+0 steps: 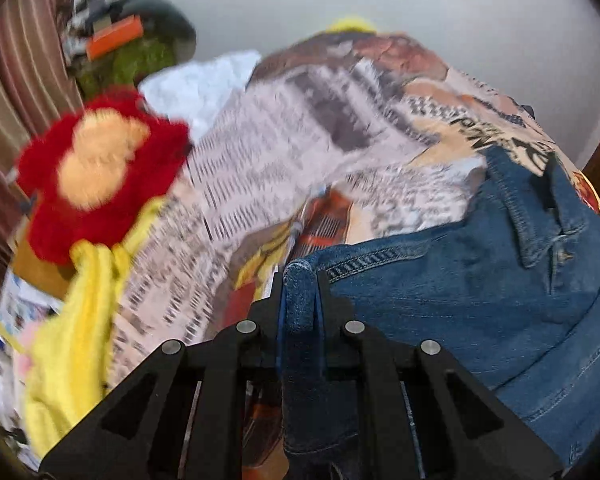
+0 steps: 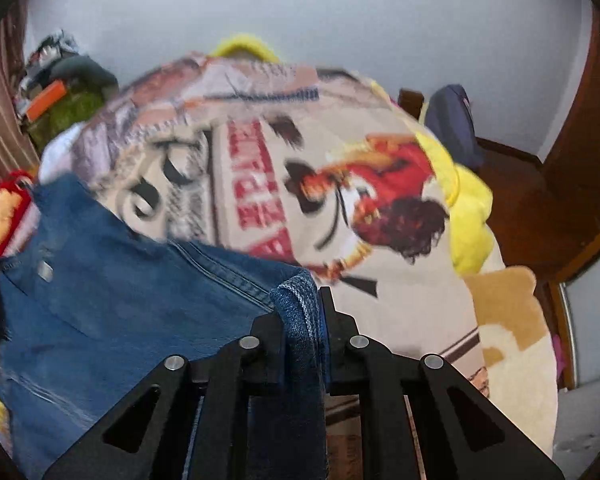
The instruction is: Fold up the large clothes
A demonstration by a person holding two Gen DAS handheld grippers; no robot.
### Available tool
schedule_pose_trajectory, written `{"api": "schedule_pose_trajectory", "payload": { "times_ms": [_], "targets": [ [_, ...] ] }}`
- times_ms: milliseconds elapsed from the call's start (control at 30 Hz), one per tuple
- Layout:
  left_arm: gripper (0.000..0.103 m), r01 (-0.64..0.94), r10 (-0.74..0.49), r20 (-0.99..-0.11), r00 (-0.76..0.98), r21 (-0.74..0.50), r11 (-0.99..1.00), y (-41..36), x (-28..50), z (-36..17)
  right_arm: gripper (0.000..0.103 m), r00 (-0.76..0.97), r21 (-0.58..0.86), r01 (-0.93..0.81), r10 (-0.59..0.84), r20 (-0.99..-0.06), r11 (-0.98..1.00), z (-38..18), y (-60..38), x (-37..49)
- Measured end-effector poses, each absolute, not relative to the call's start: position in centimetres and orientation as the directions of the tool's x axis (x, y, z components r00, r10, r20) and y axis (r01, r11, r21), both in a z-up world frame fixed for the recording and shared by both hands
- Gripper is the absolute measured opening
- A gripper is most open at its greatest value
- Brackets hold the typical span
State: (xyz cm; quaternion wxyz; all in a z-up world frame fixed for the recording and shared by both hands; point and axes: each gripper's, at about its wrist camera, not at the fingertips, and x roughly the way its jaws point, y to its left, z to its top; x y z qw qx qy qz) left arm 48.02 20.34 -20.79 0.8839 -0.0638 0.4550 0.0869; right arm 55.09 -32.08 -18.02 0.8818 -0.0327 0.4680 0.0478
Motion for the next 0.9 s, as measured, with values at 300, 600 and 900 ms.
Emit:
{"api": "schedule_pose_trajectory", "payload": {
  "times_ms": [300,600,900],
  "targets": [
    [0.019,-0.219,0.125,-0.838,0.532,0.007,0.976,20.3,48.6,-23.6,0.011,0.506,0.05,-0.147,0.118,-0.855,0.988,-20.5,-33.3,55.2],
    [0.026,-0.195,0.128,-0.857,0.5,0.033,0.98,20.1,47.1,-22.9,0.086,0.52,-0.098,-0.054,-0.056,-0.852,0.994,-20.0,-35.0,53.3],
    [0.038,-0.193,0.127,-0.829,0.544,0.023,0.981,20.3,41.4,-17.2,0.086,0.576,0.073,-0.027,0.075,-0.814,0.997,-12.1,-36.1,48.5]
  ]
}}
